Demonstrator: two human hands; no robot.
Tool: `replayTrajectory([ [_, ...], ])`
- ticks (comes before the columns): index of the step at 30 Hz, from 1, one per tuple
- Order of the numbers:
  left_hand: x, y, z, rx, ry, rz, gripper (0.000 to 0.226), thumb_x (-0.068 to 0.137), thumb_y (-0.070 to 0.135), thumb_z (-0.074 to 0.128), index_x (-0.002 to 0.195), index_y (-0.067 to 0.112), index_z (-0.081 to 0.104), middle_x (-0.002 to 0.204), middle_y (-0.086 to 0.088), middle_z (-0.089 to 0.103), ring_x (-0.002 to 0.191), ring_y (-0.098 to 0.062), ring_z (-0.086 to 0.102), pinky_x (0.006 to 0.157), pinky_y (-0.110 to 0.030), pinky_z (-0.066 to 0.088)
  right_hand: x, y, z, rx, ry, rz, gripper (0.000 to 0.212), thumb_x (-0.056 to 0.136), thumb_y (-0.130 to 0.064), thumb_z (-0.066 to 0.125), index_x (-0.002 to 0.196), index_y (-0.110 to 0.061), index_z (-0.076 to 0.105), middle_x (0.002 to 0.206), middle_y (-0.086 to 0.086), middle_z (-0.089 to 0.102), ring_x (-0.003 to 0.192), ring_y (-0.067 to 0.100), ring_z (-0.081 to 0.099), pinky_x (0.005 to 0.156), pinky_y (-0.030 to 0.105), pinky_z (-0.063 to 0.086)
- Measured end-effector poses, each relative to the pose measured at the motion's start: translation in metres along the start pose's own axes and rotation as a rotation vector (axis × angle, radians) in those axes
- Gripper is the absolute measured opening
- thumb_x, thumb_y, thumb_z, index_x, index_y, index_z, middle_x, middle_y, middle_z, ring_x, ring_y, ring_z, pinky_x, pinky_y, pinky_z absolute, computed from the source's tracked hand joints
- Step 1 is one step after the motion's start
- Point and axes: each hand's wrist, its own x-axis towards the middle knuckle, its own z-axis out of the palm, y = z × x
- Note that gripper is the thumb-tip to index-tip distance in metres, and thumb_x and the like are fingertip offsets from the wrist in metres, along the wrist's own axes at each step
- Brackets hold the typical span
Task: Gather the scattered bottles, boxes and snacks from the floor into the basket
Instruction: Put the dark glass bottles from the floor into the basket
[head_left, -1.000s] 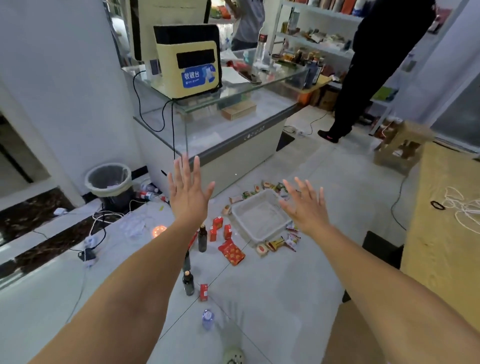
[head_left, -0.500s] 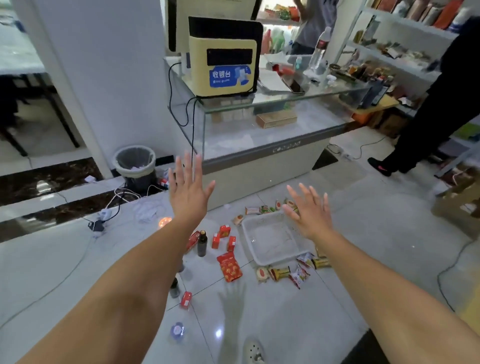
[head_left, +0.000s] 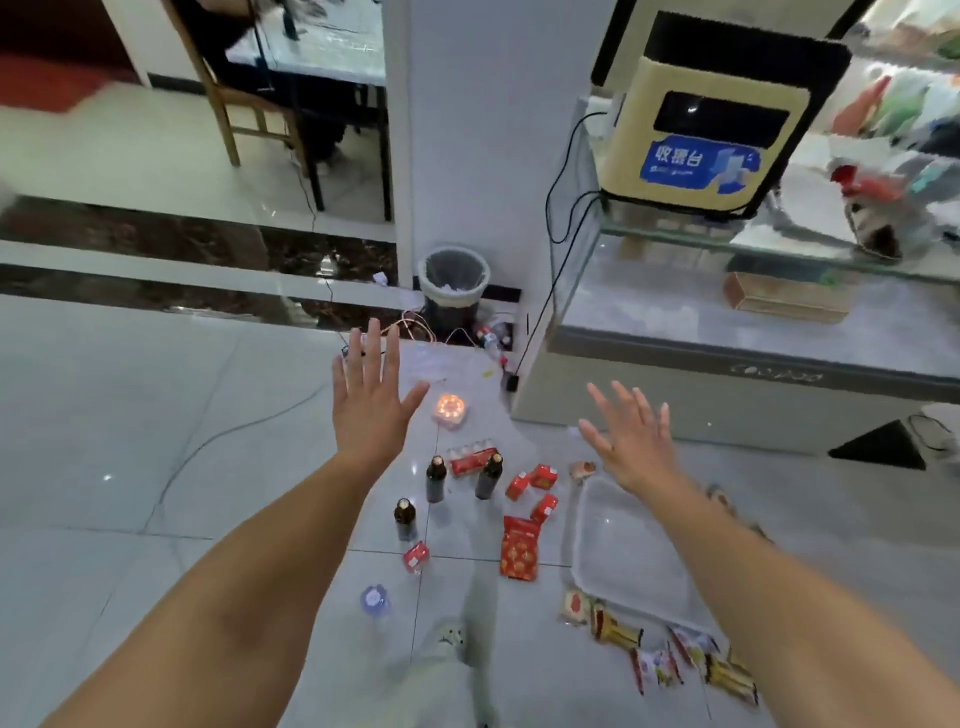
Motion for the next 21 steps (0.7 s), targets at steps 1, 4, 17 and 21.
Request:
replayTrajectory([
  [1,0.005,-0.003,0.007,0.006,0.004,-0.012,0.075,0.092,0.062,0.014,0.151,0.023,-0.011,0.159,-0.002,-0.017,0.145,-0.021,-0.019,0.116,-0.041,-0.013,0.012,-0.003,0.008,0.002,-0.006,-0.020,0.061,0.095,-0.058,0.022,0.149,-0.039,0.003,0.160,-0.004,0.000,0.147,0.021,-0.004,0.117,0.049,-0.008],
  [4,0.014,-0.008,0.047,-0.045,0.000,-0.091,0.076,0.092,0.063,0.015,0.148,0.024,-0.018,0.158,0.000,-0.019,0.144,-0.019,-0.022,0.115,-0.040,-0.015,0.052,-0.010,0.043,0.027,0.007,-0.059,0.060,0.095,-0.057,0.022,0.149,-0.039,0.004,0.160,-0.003,0.002,0.147,0.021,-0.004,0.118,0.049,-0.008],
  [17,0.044,-0.049,0.435,-0.203,-0.460,-0.005,0.109,0.080,0.066,0.051,0.150,0.017,-0.016,0.159,-0.004,-0.016,0.147,-0.023,-0.012,0.120,-0.044,0.003,0.234,0.038,0.418,0.139,0.008,-0.133,0.067,0.092,-0.061,0.028,0.149,-0.037,0.002,0.160,-0.003,0.002,0.147,0.020,-0.001,0.118,0.047,-0.005],
  [21,0.075,-0.095,0.522,-0.338,-0.501,0.033,0.113,0.070,0.066,0.059,0.152,0.027,-0.007,0.161,0.003,-0.010,0.148,-0.020,-0.007,0.120,-0.045,0.007,0.297,0.053,0.513,0.402,-0.026,-0.155,0.087,0.084,-0.058,0.054,0.150,-0.035,0.002,0.160,-0.002,-0.003,0.147,0.022,0.003,0.119,0.047,0.009],
])
